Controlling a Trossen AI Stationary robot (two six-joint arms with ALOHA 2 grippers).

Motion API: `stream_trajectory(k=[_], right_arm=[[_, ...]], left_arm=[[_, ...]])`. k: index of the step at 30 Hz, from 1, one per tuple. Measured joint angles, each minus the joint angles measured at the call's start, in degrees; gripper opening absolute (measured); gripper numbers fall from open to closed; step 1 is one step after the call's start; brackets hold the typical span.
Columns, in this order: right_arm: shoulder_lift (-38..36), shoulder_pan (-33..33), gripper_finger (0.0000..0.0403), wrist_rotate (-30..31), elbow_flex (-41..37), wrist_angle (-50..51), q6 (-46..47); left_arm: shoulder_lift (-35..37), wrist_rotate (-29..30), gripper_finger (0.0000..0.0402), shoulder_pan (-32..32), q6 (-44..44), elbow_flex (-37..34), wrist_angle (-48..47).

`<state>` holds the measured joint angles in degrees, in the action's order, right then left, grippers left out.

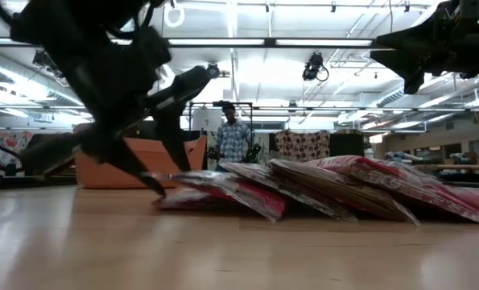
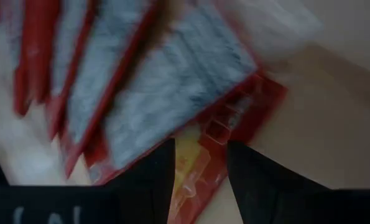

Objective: Sort popcorn bags into baskets
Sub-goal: Put the red popcorn bag into the orange container

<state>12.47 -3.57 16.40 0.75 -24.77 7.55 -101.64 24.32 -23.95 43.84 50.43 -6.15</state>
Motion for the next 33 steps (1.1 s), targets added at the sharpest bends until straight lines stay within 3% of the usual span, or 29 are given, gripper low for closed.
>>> stream_trajectory(k=[3,13,33], right_arm=[[0.0,0.0,0.017,0.0,0.0,0.0,0.0],[0.0,0.0,0.017,0.0,0.0,0.0,0.0],[0.0,0.0,0.017,0.0,0.0,0.0,0.0]], left_arm=[[-1.3,1.3,0.0149,-0.6,3.5,0.0,1.3],[-1.8,8.3,0.0149,-1.9,3.4,0.0,7.3],[-3.5,2.7,0.0148,-0.6,13.7,0.0,10.1]])
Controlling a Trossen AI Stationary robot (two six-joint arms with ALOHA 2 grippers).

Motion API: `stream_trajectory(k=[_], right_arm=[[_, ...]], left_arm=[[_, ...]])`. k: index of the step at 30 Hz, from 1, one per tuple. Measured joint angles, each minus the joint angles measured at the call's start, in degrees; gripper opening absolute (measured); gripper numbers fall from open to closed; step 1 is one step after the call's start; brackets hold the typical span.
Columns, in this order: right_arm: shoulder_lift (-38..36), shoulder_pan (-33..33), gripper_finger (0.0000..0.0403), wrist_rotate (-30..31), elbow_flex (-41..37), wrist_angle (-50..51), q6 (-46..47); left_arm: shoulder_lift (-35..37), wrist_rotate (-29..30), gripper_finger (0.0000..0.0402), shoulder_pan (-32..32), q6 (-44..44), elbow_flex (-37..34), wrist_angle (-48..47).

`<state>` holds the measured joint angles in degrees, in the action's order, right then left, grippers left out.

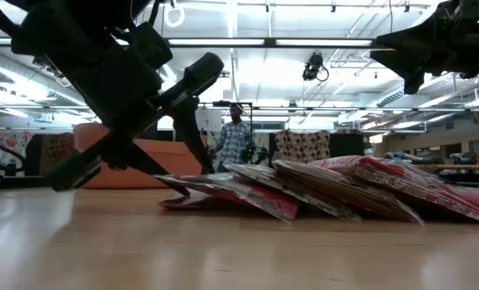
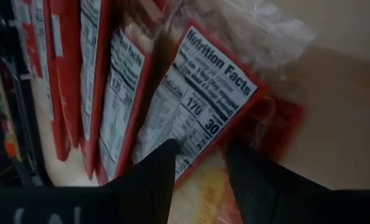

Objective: Sort popcorn bags into baskets
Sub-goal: Put the red popcorn bag into the orange container

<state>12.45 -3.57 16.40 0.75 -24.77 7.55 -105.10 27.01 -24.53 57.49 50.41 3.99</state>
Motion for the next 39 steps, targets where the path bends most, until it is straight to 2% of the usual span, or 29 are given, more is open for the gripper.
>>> stream_trajectory(k=[7,11,16,22,27,31,35,39], right_arm=[[0.0,0.0,0.017,0.0,0.0,0.0,0.0],[0.0,0.0,0.017,0.0,0.0,0.0,0.0],[0.0,0.0,0.017,0.0,0.0,0.0,0.0],[0.0,0.0,0.017,0.0,0.0,0.0,0.0],[0.0,0.0,0.017,0.0,0.0,0.0,0.0],[0.0,0.0,0.017,0.0,0.0,0.0,0.0],[0.0,0.0,0.017,0.0,0.0,0.0,0.0],[0.0,0.0,0.017,0.0,0.0,0.0,0.0]], left_arm=[[-2.9,0.1,0.014,0.0,1.4,0.0,6.2],[-2.9,-0.7,0.0099,0.8,-3.4,0.0,6.1],[-2.8,-0.7,0.0018,1.5,-10.7,0.0,6.7],[-1.9,1.7,0.0009,1.8,-16.1,-0.1,6.1],[5.0,1.9,0.0005,2.8,-16.2,-0.1,3.6],[12.7,0.1,0.0004,5.1,-19.3,-0.1,-3.9],[21.5,-1.3,0.0003,8.3,-26.1,-0.1,-10.5],[30.1,-2.8,0.0003,13.1,-37.2,-0.1,-15.9]])
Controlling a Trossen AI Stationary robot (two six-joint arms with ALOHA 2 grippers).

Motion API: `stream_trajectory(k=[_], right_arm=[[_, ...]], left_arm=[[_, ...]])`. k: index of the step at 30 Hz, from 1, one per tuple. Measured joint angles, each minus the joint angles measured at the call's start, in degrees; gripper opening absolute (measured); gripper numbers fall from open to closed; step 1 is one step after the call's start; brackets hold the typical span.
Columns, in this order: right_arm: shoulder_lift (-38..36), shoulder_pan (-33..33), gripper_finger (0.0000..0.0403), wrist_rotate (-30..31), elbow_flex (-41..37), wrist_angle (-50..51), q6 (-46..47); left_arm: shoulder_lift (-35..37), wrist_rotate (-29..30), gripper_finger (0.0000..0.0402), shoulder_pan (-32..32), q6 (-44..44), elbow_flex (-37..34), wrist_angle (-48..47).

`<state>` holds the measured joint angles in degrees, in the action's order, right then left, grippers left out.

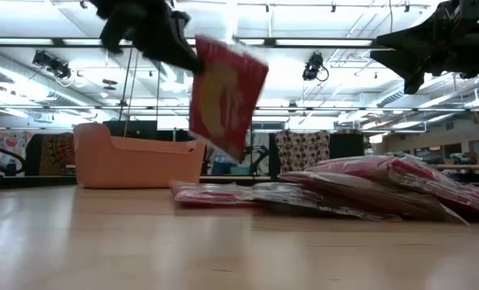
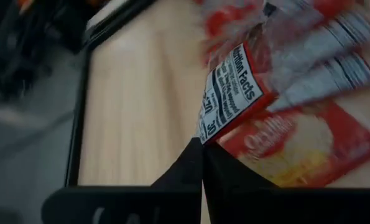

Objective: Sort popcorn bags into baskets
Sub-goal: Put the red popcorn bag into the orange container

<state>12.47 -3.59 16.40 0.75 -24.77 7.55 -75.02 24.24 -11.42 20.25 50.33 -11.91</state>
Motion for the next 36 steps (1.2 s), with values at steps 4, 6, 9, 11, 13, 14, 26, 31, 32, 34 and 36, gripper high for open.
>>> stream_trajectory(k=[4,6,9,11,13,14,26,31,32,34,36], right_arm=[[0.0,0.0,0.017,0.0,0.0,0.0,0.0],[0.0,0.0,0.017,0.0,0.0,0.0,0.0],[0.0,0.0,0.017,0.0,0.0,0.0,0.0],[0.0,0.0,0.017,0.0,0.0,0.0,0.0],[0.0,0.0,0.017,0.0,0.0,0.0,0.0],[0.0,0.0,0.017,0.0,0.0,0.0,0.0],[0.0,0.0,0.017,0.0,0.0,0.0,0.0],[0.0,0.0,0.017,0.0,0.0,0.0,0.0],[0.0,0.0,0.017,0.0,0.0,0.0,0.0],[0.0,0.0,0.017,0.0,0.0,0.0,0.0],[0.0,0.0,0.017,0.0,0.0,0.0,0.0]], left_arm=[[7.2,-1.3,0.0002,5.5,-9.2,0.1,-2.6],[9.2,-2.1,0.0002,8.5,-12.9,1.7,-6.6],[10.1,-3.1,0.0002,13.9,-18.5,6.3,-18.1],[9.8,-5.6,0.0002,18.3,-22.2,9.7,-27.0],[9.1,-8.3,0.0002,22.7,-24.9,12.7,-34.0],[8.8,-9.2,0.0002,24.8,-25.8,14.2,-37.0],[5.6,-20.9,0.0002,46.5,-22.4,23.6,-52.6],[-0.5,-22.6,0.0002,53.0,-17.6,23.6,-57.6],[-1.9,-22.6,0.0002,53.8,-16.6,23.6,-57.6],[-4.7,-23.5,0.0003,55.3,-15.1,23.6,-57.4],[-7.3,-25.6,0.0003,56.4,-13.5,23.6,-57.5]])
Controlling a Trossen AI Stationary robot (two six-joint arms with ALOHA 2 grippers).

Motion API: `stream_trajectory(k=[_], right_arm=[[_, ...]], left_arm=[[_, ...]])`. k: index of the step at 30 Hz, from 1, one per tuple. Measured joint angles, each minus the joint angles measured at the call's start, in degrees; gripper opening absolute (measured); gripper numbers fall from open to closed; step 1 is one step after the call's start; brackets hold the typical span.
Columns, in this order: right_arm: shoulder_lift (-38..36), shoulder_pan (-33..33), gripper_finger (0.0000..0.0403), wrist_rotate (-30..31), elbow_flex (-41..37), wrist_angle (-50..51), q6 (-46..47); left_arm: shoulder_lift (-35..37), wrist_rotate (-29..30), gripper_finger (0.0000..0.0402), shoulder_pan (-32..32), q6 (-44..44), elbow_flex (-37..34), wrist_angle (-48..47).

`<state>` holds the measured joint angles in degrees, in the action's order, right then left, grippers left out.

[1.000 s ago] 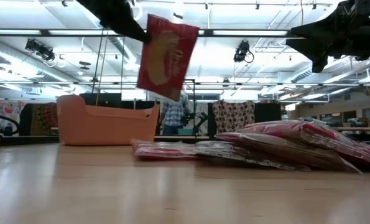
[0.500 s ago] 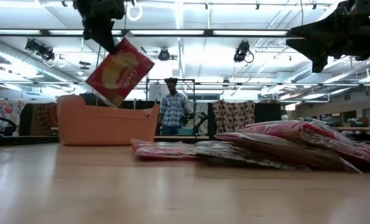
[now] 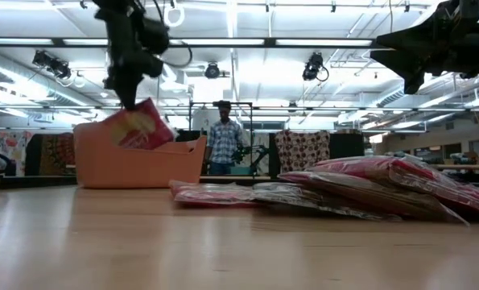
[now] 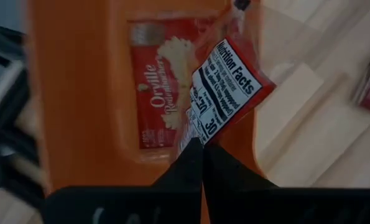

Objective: Sort popcorn bags into baskets
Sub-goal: Put the red popcorn bag into the orange container

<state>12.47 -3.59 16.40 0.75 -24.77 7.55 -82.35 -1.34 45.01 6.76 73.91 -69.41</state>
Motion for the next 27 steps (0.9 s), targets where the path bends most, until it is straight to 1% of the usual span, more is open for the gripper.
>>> stream_trajectory(k=[3,6,12,15,17,19,21,27], right_arm=[[0.0,0.0,0.017,0.0,0.0,0.0,0.0],[0.0,0.0,0.017,0.0,0.0,0.0,0.0],[0.0,0.0,0.017,0.0,0.0,0.0,0.0],[0.0,0.0,0.017,0.0,0.0,0.0,0.0],[0.0,0.0,0.017,0.0,0.0,0.0,0.0],[0.0,0.0,0.017,0.0,0.0,0.0,0.0],[0.0,0.0,0.017,0.0,0.0,0.0,0.0],[0.0,0.0,0.017,0.0,0.0,0.0,0.0]], left_arm=[[-3.8,-1.3,0.0004,0.9,2.7,0.0,0.2],[-6.6,1.7,0.0018,1.1,4.5,0.0,1.9],[-7.8,9.2,0.01,-0.4,9.3,0.1,5.7],[-7.8,10.9,0.0133,-2.2,11.4,2.0,7.3],[-7.6,11.3,0.0145,-4.6,13.7,2.8,9.1],[-7.7,11.4,0.0148,-8.1,17.6,2.7,10.3],[-7.8,11.2,0.0149,-11.9,21.7,2.7,11.7],[-7.8,12.0,0.0145,-25.3,28.4,2.7,18.6]])
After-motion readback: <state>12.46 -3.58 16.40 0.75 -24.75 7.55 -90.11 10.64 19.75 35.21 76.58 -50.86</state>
